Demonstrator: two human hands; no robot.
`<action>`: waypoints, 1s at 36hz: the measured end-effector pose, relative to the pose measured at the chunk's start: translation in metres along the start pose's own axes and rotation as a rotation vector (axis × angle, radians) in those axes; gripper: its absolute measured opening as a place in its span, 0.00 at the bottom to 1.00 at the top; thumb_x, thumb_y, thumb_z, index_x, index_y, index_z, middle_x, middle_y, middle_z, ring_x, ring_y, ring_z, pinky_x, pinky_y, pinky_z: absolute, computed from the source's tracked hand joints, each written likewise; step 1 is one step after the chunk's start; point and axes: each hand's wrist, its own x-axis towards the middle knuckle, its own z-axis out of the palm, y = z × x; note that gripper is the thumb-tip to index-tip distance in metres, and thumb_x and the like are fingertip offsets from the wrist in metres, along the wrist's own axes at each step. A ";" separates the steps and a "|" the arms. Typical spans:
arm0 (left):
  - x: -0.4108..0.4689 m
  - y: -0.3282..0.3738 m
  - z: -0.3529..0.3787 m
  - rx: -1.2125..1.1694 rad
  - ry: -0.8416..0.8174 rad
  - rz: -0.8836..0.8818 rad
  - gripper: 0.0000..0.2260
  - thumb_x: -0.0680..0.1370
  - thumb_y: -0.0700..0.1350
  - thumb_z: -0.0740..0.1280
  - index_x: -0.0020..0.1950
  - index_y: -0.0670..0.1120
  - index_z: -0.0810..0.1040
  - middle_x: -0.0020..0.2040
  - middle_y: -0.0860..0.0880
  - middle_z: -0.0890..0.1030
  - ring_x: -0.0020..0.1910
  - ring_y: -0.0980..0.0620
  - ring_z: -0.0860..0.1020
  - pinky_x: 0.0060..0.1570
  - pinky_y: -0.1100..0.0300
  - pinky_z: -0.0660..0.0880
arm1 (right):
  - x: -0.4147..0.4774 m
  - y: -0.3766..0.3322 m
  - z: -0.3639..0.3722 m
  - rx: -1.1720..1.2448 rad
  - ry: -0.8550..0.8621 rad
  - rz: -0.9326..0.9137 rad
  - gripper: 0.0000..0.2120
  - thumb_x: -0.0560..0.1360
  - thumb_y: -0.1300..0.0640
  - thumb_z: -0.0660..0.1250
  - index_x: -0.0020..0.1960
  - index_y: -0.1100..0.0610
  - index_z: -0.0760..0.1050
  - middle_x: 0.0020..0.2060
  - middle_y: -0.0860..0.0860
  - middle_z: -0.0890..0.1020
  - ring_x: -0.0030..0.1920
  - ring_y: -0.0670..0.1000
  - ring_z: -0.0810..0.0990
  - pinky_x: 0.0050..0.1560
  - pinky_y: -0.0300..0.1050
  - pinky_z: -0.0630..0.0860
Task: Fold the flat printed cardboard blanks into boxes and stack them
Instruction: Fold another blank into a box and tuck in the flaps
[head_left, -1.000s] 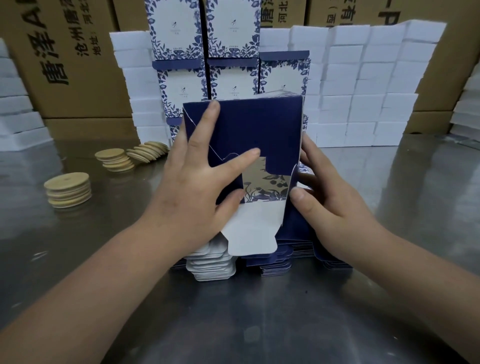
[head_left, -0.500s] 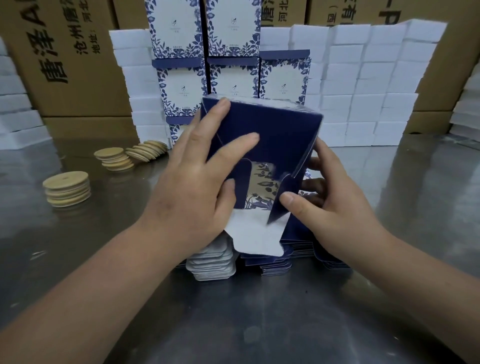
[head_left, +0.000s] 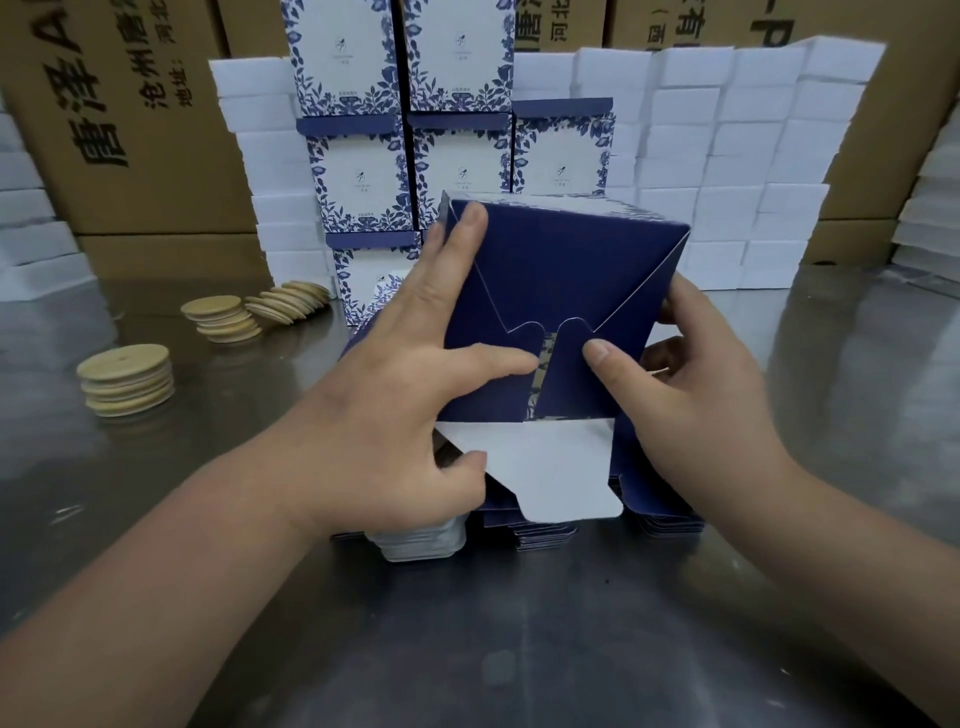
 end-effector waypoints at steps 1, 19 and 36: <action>0.000 0.000 0.000 0.006 -0.010 -0.004 0.25 0.65 0.48 0.66 0.61 0.61 0.67 0.72 0.61 0.32 0.75 0.54 0.39 0.72 0.67 0.48 | 0.000 0.000 0.000 -0.009 0.005 -0.005 0.17 0.67 0.45 0.65 0.48 0.24 0.66 0.52 0.38 0.76 0.39 0.37 0.76 0.38 0.25 0.70; 0.001 -0.001 -0.007 0.033 -0.161 -0.101 0.37 0.63 0.56 0.69 0.63 0.72 0.50 0.68 0.67 0.25 0.73 0.63 0.35 0.67 0.67 0.46 | 0.000 0.007 0.002 0.019 0.088 0.026 0.28 0.68 0.45 0.65 0.67 0.34 0.64 0.54 0.29 0.76 0.37 0.38 0.79 0.37 0.26 0.71; 0.001 -0.003 0.007 -0.021 0.469 -0.198 0.19 0.70 0.53 0.68 0.57 0.44 0.78 0.69 0.52 0.61 0.65 0.58 0.68 0.64 0.64 0.68 | -0.002 -0.001 -0.001 -0.109 -0.036 -0.046 0.20 0.73 0.50 0.63 0.63 0.34 0.66 0.52 0.37 0.75 0.40 0.40 0.74 0.40 0.24 0.67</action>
